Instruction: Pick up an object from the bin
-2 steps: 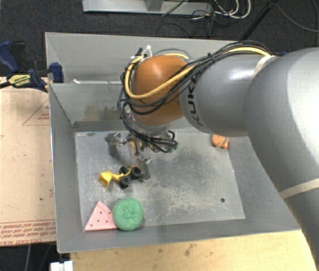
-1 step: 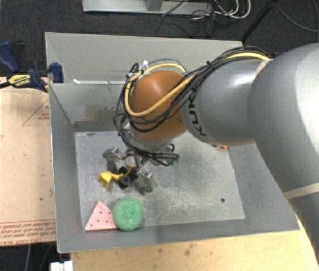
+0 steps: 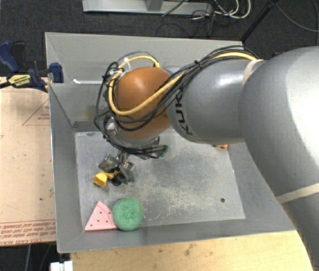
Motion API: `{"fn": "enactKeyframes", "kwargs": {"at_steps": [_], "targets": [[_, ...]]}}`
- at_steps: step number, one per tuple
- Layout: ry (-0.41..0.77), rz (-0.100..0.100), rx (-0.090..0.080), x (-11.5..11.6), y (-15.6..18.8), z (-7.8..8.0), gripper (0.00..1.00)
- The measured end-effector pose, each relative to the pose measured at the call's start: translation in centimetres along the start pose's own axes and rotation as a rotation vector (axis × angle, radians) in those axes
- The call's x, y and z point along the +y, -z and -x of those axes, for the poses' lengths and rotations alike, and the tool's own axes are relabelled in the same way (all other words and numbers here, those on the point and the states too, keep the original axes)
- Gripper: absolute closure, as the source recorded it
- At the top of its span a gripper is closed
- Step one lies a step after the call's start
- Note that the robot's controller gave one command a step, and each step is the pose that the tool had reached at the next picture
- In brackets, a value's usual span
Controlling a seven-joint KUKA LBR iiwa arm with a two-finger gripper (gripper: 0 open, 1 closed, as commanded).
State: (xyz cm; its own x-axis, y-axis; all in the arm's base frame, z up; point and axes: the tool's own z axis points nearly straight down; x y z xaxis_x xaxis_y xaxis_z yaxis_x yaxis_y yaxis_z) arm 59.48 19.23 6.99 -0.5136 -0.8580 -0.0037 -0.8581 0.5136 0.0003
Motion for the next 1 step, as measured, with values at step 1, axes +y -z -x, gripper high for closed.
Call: {"fn": "enactKeyframes", "kwargs": {"at_steps": [1], "targets": [[0.000,0.000,0.000,-0.01,-0.01,-0.02,1.00]]}}
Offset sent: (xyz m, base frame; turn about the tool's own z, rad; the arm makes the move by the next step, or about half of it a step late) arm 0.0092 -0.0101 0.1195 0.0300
